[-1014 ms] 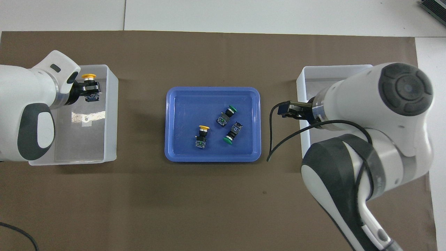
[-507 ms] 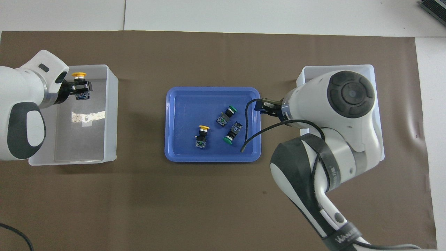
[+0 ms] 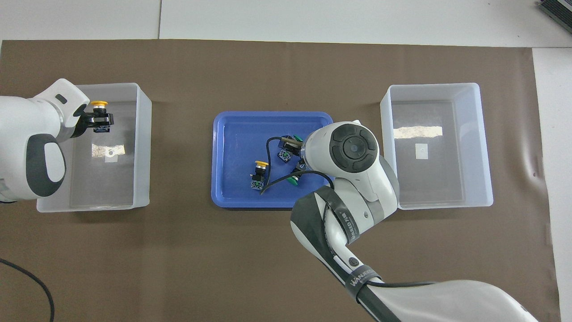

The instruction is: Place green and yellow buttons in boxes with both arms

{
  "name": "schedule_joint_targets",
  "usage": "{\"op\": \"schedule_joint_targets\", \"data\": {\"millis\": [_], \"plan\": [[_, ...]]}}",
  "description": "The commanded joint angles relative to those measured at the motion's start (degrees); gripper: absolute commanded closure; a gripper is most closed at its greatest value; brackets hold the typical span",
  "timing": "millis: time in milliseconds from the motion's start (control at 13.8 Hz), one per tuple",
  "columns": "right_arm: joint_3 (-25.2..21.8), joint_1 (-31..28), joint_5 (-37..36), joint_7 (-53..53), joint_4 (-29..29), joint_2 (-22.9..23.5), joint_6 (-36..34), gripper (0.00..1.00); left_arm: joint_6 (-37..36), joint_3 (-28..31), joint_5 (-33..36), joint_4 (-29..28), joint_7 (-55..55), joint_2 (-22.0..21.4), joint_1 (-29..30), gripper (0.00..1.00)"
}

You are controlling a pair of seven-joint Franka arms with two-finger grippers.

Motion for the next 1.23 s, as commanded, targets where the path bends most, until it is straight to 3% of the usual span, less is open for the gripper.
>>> {"op": "schedule_joint_targets", "data": {"millis": [0,290,362,434,507,724,1158], "plan": [[-0.1,2.2,0.5,0.9,-1.1,2.6,2.5,0.02,3.9,-0.8,-0.7,0.5,1.7,3.6,0.7,1.00],[-0.2,2.6,-0.6,-0.4,-2.0,1.4,-2.3,0.16,6.3,-1.0,-0.7,1.6,2.6,6.3,0.5,0.99],[-0.2,2.5,-0.6,-1.1,-3.0,1.2,-2.3,0.20,6.5,-1.0,-0.7,1.6,2.6,6.4,0.1,0.77],[-0.2,2.6,-0.6,-1.5,-4.0,0.6,-2.2,0.24,6.5,-1.0,-0.7,1.7,2.6,6.4,0.1,0.45],[-0.2,2.6,-0.6,-1.9,-5.1,0.3,-2.0,0.30,6.4,-1.0,-0.7,1.7,2.7,6.4,0.1,0.01],[-0.2,2.5,-0.7,-1.9,-6.2,0.0,-0.3,0.34,5.6,-1.0,-0.7,2.3,2.7,5.6,-0.1,0.00],[-0.2,2.4,-0.7,-3.7,-7.5,1.0,6.0,0.34,-4.6,-0.8,-0.6,2.3,2.2,-2.8,-1.6,0.00]]}}
